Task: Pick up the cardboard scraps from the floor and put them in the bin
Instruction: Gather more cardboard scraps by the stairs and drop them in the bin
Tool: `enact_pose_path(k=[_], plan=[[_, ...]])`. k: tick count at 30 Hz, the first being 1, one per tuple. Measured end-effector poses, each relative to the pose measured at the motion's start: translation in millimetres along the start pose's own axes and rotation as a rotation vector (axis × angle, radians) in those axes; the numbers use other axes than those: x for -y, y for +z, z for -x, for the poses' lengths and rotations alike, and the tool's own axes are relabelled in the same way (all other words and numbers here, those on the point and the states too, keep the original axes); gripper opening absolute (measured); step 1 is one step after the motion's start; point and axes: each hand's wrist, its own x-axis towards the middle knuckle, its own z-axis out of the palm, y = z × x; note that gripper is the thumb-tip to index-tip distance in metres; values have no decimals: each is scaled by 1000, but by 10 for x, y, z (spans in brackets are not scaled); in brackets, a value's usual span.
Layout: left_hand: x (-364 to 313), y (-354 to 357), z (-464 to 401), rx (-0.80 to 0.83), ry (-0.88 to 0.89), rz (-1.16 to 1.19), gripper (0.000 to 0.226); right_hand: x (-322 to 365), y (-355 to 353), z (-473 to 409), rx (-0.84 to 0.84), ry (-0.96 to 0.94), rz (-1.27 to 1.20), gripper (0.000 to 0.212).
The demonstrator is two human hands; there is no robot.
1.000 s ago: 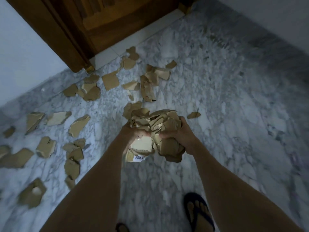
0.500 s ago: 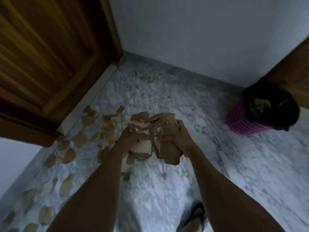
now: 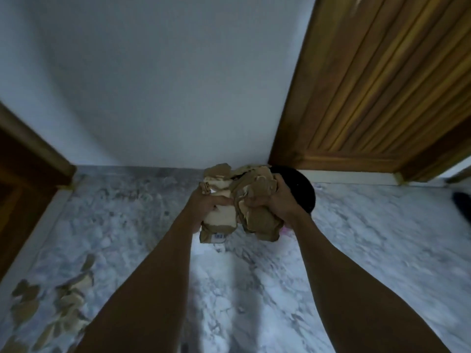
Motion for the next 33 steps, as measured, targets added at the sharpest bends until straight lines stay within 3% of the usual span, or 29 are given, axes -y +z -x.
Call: enact_pose_path(k=[6,11,14,17,23,26,30,33], plan=[[-278,1012,-1259,194,-41,-81,70,-61,-1118,-826,-177,66,-27,91],[-71,1627,-2474,225,-82,-128,50,-468,-1750,-1820,-213,175,-66,86],[267,1858,-3111,240,-143,-176,51,-919,-1987,-2345,-229,230,-63,84],[684,2049,-3612,212,-188,-204,36,-1444,-2171,-2790,-243,284,-74,83],[1366,2283,-4244,137,-278,-204,26,-2356,-2351,-3480,-193,355,-55,64],[1605,2341,-4382,62,-320,-214,21,-2593,-2345,-3642,-163,407,-30,67],[1878,2287,-4379,79,-385,-262,30,-2728,-2315,-3762,-107,458,38,70],[1957,2268,-4258,32,-452,-215,52,-2701,-2332,-3793,42,493,128,74]])
